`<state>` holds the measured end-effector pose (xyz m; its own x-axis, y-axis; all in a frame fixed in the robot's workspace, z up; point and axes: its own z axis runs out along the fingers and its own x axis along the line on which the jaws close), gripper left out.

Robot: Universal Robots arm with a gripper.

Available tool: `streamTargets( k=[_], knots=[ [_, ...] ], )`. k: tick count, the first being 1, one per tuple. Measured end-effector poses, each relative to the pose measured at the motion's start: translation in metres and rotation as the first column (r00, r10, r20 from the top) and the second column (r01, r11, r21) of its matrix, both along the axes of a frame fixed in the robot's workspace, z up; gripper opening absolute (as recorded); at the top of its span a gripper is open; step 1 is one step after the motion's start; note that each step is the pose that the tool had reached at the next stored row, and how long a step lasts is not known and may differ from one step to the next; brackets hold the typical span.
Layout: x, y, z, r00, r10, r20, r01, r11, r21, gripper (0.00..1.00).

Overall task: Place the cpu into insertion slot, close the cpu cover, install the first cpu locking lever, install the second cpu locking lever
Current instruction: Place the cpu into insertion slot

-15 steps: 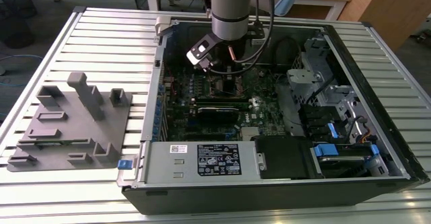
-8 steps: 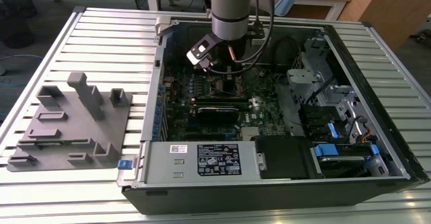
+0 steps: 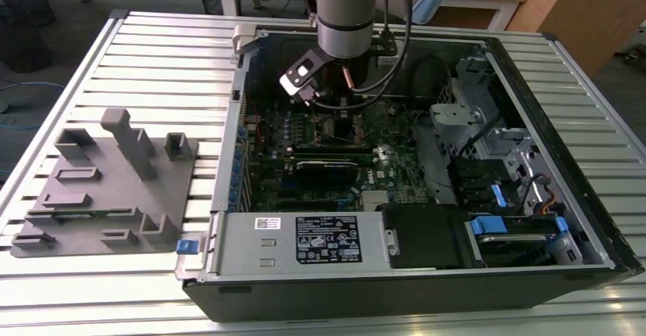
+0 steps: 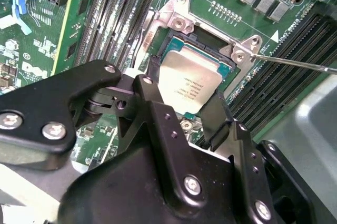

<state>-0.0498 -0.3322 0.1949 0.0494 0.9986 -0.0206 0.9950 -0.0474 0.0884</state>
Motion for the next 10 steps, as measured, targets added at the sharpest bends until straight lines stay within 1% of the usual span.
streamTargets(
  k=[6, 10],
  knots=[
    [0.0000, -0.0001, 0.0001, 0.9999, 0.010, 0.0031, -0.010, 1.0000, 0.0010, 0.55],
    [0.0000, -0.0001, 0.0001, 0.9999, 0.011, 0.0034, -0.011, 0.9999, 0.0009, 0.55]
  ],
)
